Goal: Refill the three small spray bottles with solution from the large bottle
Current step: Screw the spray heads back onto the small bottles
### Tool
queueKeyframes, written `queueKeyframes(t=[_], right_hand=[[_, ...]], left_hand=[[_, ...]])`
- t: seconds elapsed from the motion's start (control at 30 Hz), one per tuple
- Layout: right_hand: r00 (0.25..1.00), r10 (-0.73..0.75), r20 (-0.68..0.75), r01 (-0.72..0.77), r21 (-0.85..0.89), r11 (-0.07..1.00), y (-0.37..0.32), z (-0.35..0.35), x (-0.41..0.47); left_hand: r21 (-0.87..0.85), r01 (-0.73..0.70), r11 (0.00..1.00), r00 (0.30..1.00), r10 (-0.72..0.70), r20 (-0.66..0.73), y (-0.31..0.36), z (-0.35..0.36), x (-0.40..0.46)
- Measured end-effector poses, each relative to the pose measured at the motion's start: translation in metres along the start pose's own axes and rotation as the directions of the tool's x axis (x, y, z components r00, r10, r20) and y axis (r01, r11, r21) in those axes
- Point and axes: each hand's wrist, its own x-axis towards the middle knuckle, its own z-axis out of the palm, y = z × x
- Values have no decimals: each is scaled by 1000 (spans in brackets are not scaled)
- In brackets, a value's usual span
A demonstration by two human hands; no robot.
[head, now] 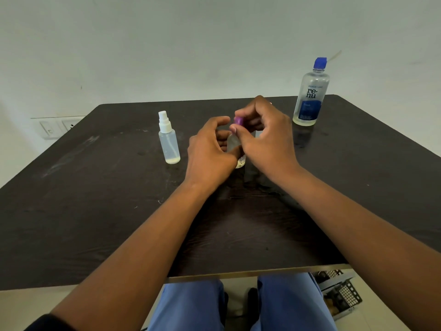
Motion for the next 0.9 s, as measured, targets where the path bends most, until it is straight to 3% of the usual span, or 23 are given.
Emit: queueKeyframes(t=[0.6, 0.73, 0.9], right_hand=[[994, -111, -8, 110, -64, 992, 0, -1, -2], [996, -74, 42, 76, -40, 996, 0, 1, -3], [998, -58, -2, 57, -85, 995, -2, -1, -1]], left_hand=[[22, -4, 1000, 1000, 4, -4, -3, 0, 1], [-6, 8, 1000, 1000, -8, -9, -2, 0, 1], [28, 1, 1000, 1000, -1, 8, -2, 0, 1]])
